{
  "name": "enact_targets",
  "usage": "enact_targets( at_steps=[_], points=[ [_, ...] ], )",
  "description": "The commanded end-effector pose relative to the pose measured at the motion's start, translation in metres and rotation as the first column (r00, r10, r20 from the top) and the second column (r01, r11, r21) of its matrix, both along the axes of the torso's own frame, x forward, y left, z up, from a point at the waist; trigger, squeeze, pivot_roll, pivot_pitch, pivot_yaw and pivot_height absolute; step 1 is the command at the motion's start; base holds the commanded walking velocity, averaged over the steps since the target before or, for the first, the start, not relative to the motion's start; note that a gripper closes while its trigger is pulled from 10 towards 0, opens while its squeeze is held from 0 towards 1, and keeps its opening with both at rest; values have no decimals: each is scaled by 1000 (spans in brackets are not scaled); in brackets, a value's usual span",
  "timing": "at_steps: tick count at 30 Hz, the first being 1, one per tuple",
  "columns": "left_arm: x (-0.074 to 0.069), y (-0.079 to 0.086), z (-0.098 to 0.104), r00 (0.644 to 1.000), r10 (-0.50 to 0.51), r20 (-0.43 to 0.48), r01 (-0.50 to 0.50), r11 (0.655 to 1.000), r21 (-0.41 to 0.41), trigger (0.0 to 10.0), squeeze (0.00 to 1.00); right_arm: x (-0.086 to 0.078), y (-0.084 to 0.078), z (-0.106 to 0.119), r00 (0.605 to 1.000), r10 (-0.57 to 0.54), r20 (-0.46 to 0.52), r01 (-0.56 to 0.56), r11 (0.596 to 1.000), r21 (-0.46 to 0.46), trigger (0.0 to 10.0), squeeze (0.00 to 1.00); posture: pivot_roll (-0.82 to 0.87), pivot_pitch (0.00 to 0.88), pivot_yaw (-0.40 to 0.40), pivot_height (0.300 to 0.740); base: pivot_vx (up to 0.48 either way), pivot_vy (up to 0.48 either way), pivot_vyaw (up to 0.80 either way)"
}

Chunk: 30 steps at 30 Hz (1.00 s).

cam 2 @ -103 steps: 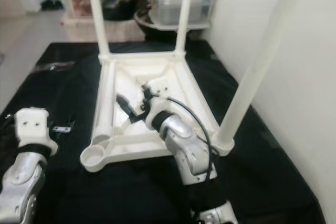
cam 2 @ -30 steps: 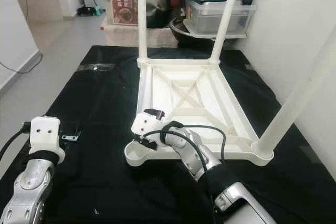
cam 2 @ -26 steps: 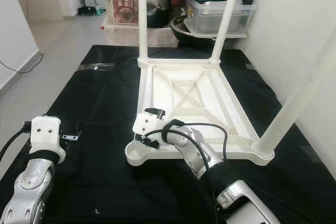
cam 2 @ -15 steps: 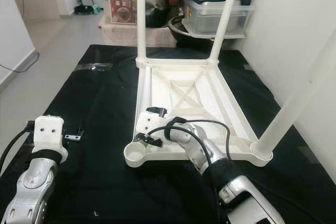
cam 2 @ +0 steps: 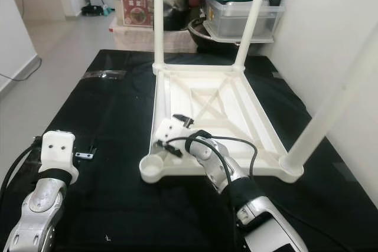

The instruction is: Building children table

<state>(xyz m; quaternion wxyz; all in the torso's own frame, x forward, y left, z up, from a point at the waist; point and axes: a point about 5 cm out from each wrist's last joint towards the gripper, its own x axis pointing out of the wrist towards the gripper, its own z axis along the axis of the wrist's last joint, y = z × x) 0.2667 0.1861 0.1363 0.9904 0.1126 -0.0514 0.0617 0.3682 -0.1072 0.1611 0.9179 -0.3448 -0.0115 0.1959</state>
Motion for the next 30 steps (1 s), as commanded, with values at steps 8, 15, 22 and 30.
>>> enact_targets(
  at_steps=[8,15,22,30],
  points=[
    [0,0,-2,1000,6,-6,-6,1000,6,10000,0,-8,17,11,998,-11,65,-4,976,218,0,0,113,0,-54,740,0,0,0],
    [0,-1,-5,1000,3,-15,-3,1000,11,10000,0,-15,15,0,999,10,36,-19,972,235,0,43,101,0,-46,740,0,0,0],
    [1,-3,-5,1000,-3,-17,4,1000,12,10000,0,-14,2,0,998,-46,45,32,965,260,0,43,97,0,-42,740,0,0,0],
    [0,-1,-2,1000,-8,-6,8,1000,-29,10000,0,-23,-13,41,981,140,133,-190,818,543,0,39,107,0,-51,740,0,0,0]
  ],
)
